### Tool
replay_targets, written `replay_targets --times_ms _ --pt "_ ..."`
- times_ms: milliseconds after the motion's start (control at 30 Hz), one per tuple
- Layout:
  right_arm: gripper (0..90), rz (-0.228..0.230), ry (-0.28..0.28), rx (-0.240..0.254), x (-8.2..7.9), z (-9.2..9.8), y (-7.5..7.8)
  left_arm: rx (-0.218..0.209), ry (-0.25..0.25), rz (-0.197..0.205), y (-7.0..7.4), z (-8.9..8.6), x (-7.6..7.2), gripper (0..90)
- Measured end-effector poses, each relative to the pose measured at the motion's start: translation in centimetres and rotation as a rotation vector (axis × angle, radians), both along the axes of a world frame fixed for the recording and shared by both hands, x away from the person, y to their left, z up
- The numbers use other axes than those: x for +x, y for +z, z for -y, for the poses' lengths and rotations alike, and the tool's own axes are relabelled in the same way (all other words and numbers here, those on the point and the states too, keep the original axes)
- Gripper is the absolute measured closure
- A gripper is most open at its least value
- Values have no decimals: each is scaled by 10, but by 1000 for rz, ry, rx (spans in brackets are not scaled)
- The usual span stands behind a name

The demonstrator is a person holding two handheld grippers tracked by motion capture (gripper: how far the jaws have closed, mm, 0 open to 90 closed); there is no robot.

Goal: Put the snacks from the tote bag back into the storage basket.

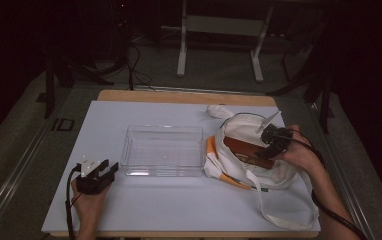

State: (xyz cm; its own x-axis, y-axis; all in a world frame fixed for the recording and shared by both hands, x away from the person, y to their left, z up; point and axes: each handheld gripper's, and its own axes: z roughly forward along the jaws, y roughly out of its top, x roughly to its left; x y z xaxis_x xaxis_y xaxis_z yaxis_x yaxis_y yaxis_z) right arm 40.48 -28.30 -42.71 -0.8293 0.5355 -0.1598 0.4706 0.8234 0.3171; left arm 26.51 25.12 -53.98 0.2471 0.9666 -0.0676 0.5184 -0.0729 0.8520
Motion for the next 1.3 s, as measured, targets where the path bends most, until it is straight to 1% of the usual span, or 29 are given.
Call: replay_targets --times_ms 67,200,267,333,400,467,533,833,900,933,967,1100,1300 --pt "368 -6 -1 -3 0 0 -1 0 0 -1 0 0 0 586" --pt "369 -31 7 -23 0 1 -4 -1 0 0 0 0 0 586" --pt "369 -36 8 -21 0 1 -4 -1 0 0 0 0 0 586" --pt "369 -53 10 -24 0 2 -5 -1 0 0 0 0 0 586" --pt "369 -53 10 -24 0 2 -5 -1 0 0 0 0 0 586" --pt "362 -62 9 -42 1 4 -7 -1 0 0 0 0 0 586" --pt "356 -66 4 -47 2 5 -8 -2 0 -1 0 0 0 586" --pt "347 -94 6 -54 5 7 -10 1 -1 -3 0 0 0 585" --pt "347 -102 11 -71 5 7 -11 1 -1 -3 0 0 0 585" --pt "347 -102 11 -71 5 7 -11 0 -1 -2 0 0 0 585" --pt "347 -108 12 -85 6 6 -13 0 0 -2 0 0 0 585" --pt "347 -111 13 -87 6 6 -14 0 -1 -2 0 0 0 585" --pt "348 -123 20 -104 7 7 -17 1 -1 -3 0 0 0 584"
